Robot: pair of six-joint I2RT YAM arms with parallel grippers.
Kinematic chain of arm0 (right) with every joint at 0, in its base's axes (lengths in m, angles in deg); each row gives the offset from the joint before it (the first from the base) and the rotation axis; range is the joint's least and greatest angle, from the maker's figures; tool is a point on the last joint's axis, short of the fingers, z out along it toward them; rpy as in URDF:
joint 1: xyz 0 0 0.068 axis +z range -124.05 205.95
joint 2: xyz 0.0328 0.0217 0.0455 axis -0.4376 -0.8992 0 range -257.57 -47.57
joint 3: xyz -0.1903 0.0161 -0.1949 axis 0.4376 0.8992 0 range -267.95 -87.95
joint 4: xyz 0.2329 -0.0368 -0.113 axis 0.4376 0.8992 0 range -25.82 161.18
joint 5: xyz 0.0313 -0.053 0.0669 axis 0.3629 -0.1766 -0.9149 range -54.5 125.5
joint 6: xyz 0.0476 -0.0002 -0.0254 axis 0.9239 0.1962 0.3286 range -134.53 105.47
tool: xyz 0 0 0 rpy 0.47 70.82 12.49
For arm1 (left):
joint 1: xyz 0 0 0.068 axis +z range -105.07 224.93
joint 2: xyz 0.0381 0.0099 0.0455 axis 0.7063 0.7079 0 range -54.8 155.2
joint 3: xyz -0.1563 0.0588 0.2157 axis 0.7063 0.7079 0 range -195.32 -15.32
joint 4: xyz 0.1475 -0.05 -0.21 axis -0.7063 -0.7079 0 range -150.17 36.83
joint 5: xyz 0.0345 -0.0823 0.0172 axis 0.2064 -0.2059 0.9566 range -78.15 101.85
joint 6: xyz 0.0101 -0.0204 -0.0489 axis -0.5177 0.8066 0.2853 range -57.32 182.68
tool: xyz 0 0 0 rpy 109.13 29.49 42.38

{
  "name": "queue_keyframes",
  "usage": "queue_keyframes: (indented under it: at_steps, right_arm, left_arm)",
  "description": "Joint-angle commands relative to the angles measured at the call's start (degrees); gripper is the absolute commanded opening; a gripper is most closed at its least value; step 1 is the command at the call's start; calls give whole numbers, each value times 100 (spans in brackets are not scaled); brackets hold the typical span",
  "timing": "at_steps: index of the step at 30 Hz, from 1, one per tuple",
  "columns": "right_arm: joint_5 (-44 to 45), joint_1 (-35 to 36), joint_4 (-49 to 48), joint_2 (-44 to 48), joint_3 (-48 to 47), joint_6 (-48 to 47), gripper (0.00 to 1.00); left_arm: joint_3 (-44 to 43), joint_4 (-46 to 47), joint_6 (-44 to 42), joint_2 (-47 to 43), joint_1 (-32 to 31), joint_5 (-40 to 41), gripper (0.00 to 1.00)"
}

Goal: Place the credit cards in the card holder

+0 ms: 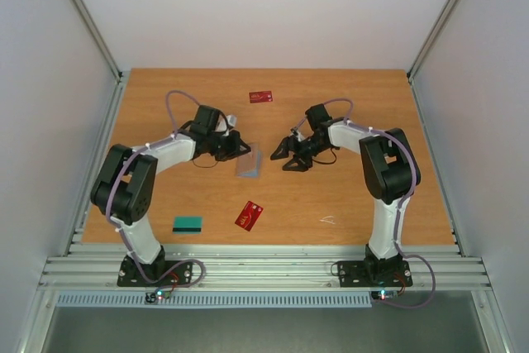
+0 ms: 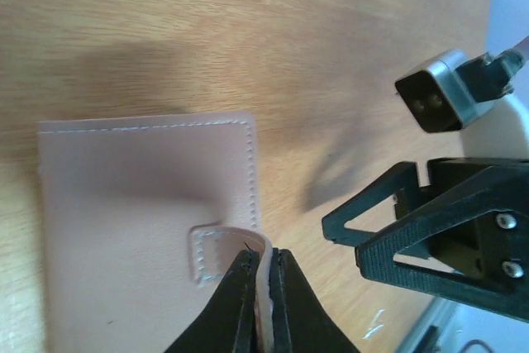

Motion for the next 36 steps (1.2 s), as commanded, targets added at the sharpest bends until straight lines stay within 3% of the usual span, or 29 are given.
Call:
queue_keyframes:
  at_steps: [1, 11, 19, 28, 36]
  right_arm:
    - [481, 29, 866, 250, -278, -1039, 69]
    - [788, 85, 1106, 227, -417, -1285, 68]
    - [545, 132, 888, -74, -713, -1055, 55]
    - [323, 193, 774, -430, -1057, -831, 46]
    - [244, 288, 653, -650, -1196, -565, 45]
  left_arm:
    - [-767, -1255, -777, 121, -306, 511, 0]
    - [-1165, -1826, -997, -131, -361, 429, 0]
    - [-1087, -2174, -1390, 203, 190, -33, 0]
    - [-1203, -2771, -1960, 566, 535, 371, 0]
    - [-1252, -3113, -2153, 782, 538, 1003, 0]
